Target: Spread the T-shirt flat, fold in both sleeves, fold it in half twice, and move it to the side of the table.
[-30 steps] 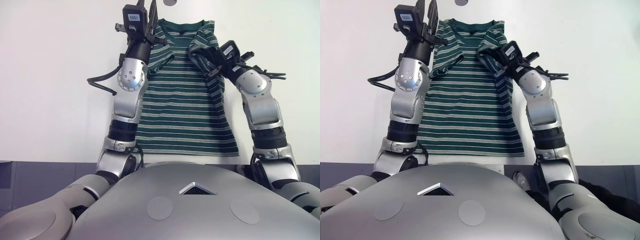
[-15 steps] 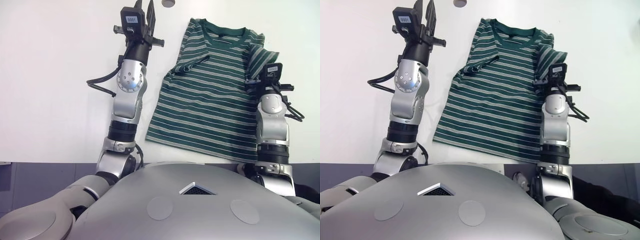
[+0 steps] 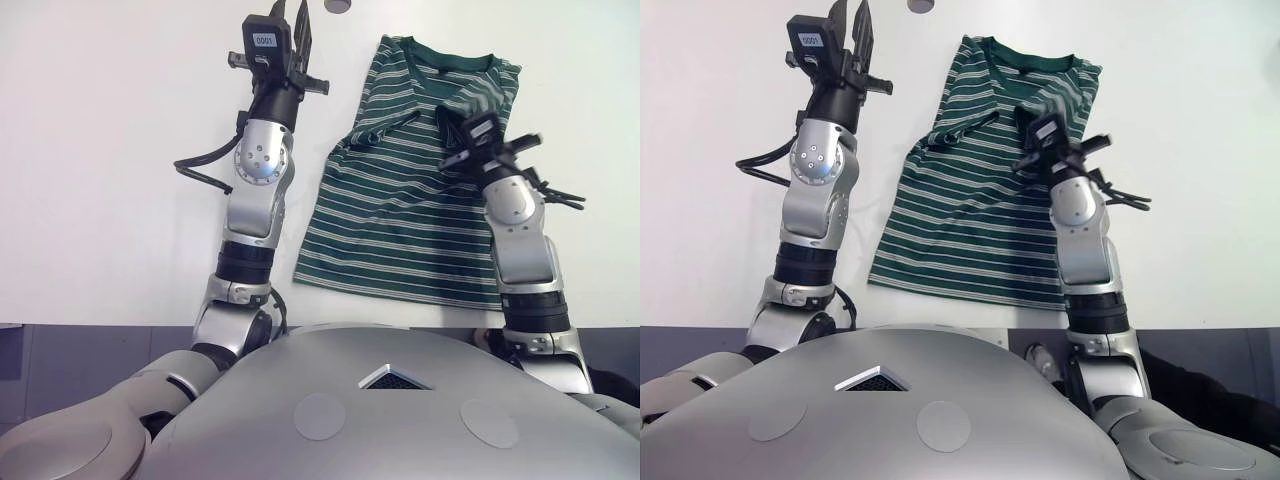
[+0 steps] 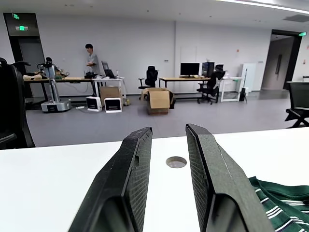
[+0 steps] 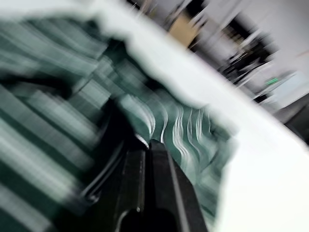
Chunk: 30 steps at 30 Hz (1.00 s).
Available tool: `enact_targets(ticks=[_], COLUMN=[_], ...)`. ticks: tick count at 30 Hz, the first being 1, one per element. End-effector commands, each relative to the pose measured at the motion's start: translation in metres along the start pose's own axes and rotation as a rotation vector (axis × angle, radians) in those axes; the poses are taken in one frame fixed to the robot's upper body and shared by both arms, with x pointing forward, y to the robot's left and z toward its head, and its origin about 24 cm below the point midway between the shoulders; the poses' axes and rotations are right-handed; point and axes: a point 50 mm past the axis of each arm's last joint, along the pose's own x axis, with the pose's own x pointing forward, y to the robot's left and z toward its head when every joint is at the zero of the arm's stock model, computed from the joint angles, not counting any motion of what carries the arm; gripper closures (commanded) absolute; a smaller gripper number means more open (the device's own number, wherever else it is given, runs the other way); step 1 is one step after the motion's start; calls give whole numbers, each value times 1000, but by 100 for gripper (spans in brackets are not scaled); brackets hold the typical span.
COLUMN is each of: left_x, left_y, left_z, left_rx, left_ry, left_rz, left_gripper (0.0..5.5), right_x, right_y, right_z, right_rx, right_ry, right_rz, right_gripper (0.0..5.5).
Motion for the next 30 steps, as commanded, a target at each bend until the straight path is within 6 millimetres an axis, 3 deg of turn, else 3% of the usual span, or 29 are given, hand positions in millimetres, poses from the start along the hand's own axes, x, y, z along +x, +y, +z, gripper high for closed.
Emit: enact_targets(ticks=[1,4,10,12,14,17,20,24,26,30], left_x=[-2,-2,-1,0,1,2,0,0,-1,0], left_y=[-5,-4,-6,-8,-10,-12,-11,-10,-10,-12], left_z=[-5,-5,-6,-6,-6,-6,-7,-7,-7,-6], left_rx=[-18,-15,-15,-16,-18,-19,-18,-18,-19,-11], left_ry=[23,25,23,21,20,17,18,18,18,19], left_rz=[-6,-8,-16,-20,-26,-37,-33,-25,-21,-42], left_gripper=[421,421,421,421,421,421,421,421,421,421], right_x=[-4,-6,-4,3,21,38,40,32,30,32], right_y=[-1,0,-36,-46,-49,-47,-47,-69,-86,-87], right_z=[5,18,66,72,64,33,-6,-31,-28,21], right_rx=[5,43,176,159,119,24,-61,-161,-233,-361], right_ry=[18,-32,-147,-159,-111,-2,105,158,122,-195], right_rz=[39,72,67,30,-21,-74,-77,-112,-154,-162], right_gripper=[481,411,406,406,406,406,406,406,406,406])
